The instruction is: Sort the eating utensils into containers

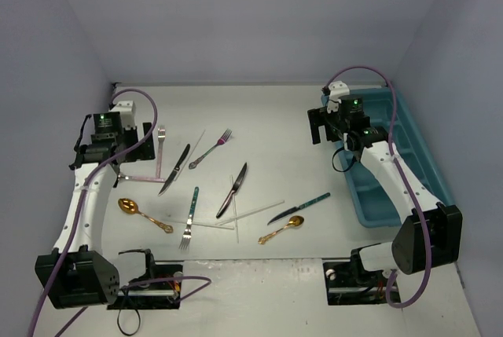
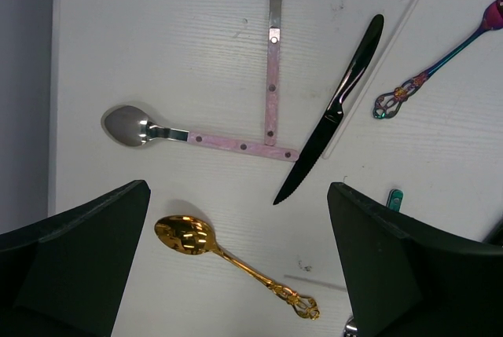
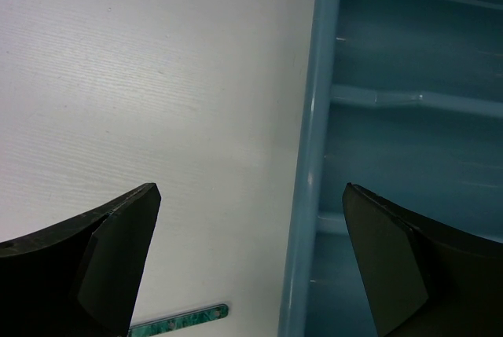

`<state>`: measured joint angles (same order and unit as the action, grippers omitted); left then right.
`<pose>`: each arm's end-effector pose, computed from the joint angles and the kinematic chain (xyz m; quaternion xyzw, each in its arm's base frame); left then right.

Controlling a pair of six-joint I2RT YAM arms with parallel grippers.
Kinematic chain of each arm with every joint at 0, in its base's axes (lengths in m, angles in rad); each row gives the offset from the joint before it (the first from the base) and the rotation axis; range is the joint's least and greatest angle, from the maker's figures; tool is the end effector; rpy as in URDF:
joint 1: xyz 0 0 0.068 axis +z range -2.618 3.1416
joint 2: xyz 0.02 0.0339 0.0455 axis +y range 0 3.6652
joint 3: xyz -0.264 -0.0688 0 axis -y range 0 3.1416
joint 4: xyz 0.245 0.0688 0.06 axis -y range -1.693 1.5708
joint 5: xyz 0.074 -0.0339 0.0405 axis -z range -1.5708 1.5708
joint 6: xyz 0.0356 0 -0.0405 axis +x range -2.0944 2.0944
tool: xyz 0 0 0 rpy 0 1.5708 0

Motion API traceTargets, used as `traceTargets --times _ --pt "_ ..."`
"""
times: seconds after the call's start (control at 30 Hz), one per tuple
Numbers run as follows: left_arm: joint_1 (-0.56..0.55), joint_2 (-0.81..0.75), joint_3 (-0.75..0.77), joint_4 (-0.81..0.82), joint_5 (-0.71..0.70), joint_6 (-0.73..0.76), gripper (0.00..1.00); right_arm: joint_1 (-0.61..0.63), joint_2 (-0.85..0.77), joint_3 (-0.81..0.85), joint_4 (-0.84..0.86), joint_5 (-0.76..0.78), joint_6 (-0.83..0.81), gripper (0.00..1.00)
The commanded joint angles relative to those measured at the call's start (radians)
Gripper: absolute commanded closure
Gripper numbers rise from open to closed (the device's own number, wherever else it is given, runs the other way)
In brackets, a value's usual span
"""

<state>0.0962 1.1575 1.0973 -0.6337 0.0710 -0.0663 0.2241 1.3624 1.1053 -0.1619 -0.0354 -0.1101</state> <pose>0.2454 0.0211 0.3304 -0.0584 0.9031 -0.0258 0.4247 0.3095 0.0718 0.3229 -0.1490 0.8253 0.0458 0.5428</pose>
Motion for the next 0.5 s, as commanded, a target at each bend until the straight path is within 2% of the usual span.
traceTargets --times 0.0,0.2,0.3,0.47 --pt "-0.044 0.09 0.061 0.091 -0.037 -0.055 0.06 0.007 -0.024 0.046 0.032 0.03 0.006 0.0" --pt "-0.087 0.297 0.154 0.092 -0.076 -0.08 0.08 0.007 0.015 0.066 0.032 0.018 0.029 0.0" --pt "-0.086 0.432 0.196 0.088 -0.092 -0.103 0.12 0.007 0.033 0.07 0.032 0.006 0.037 0.0" --pt "-0.087 0.574 0.245 0.092 -0.09 -0.146 0.18 0.006 0.048 0.068 0.031 -0.001 0.038 0.0"
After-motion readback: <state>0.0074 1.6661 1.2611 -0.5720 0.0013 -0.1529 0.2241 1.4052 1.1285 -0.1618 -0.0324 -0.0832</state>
